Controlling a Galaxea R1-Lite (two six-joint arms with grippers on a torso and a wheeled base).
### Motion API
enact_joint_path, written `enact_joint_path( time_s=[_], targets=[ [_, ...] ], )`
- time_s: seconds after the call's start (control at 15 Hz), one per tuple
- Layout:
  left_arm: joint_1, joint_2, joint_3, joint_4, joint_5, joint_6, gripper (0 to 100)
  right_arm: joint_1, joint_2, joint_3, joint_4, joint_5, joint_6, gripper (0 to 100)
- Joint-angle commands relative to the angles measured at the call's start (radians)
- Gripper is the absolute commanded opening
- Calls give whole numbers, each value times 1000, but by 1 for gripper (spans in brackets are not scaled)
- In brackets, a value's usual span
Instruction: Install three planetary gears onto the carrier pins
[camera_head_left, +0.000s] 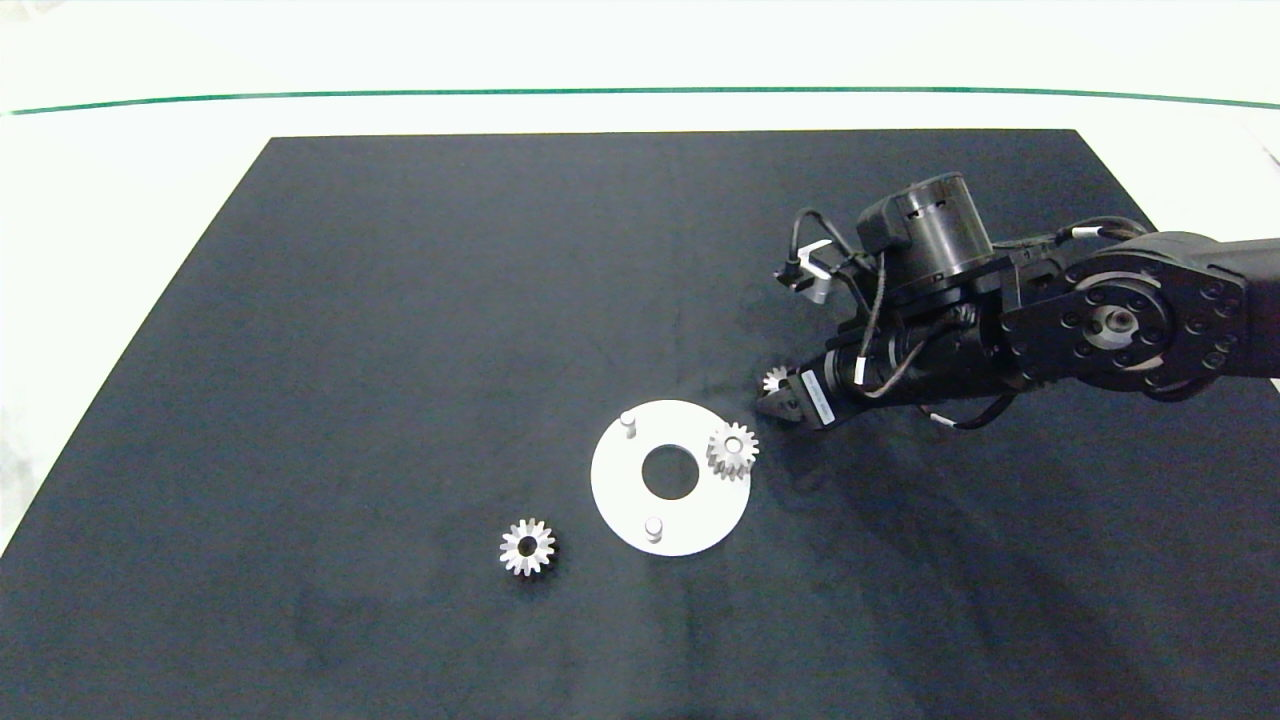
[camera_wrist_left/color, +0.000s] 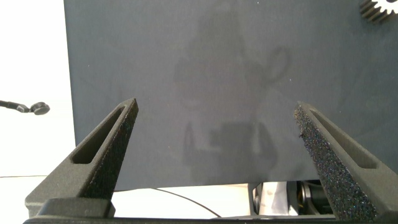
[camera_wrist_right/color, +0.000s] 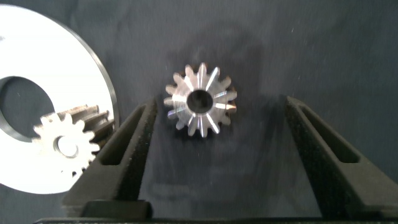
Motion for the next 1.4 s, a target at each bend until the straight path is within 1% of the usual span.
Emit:
enact_joint_path(
  time_s=[0.07,0.4,0.67,1.2,1.4],
  targets=[
    [1,-7,-1,3,0,1,100,2,13,0,-10,-2,-2,75],
    [-1,-8,-1,3,0,1,100,3,15,5,-18,-2,-2,66],
    [-1,-8,-3,3,0,1,100,3,21,3,-19,-2,-2,57],
    [-1,-8,-3,3,0,1,100,3,24,5,-24,7,0,42],
    [-1,-8,-3,3,0,3,100,5,24,20,-29,7,-2,34]
  ],
)
